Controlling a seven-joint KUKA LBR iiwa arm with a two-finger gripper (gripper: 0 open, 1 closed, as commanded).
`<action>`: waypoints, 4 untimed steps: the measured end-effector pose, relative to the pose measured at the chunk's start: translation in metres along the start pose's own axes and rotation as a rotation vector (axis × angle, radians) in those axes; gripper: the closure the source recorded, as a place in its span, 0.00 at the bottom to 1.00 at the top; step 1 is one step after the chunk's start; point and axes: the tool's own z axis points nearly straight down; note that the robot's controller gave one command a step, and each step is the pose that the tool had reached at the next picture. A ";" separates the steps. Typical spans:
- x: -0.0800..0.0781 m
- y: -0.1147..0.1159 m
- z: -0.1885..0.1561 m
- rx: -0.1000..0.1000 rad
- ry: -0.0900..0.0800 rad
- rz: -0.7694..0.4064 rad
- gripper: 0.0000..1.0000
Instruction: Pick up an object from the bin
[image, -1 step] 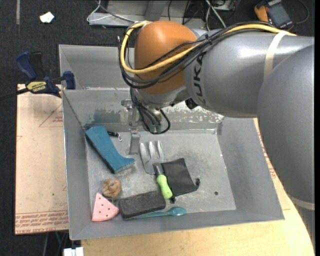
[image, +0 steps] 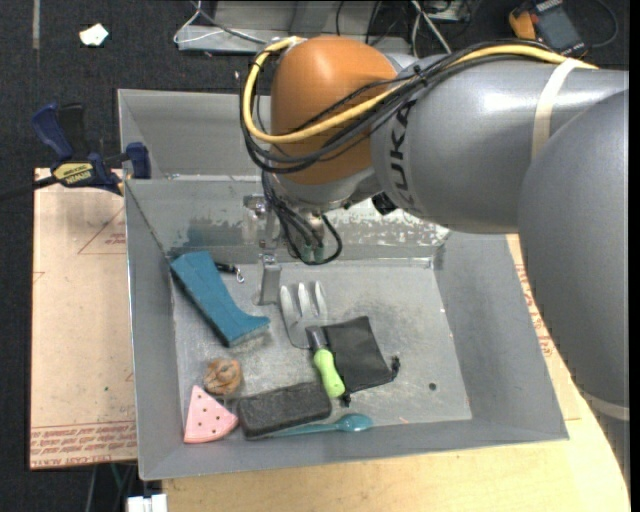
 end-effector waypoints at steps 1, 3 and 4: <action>0.008 -0.020 -0.003 -0.002 0.001 -0.072 0.00; 0.057 -0.055 0.024 -0.002 -0.004 -0.291 0.00; 0.049 -0.091 0.078 -0.003 -0.018 -0.480 0.00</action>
Offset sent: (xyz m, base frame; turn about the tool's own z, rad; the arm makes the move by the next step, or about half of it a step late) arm 0.0056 -0.0060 0.0384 -0.2319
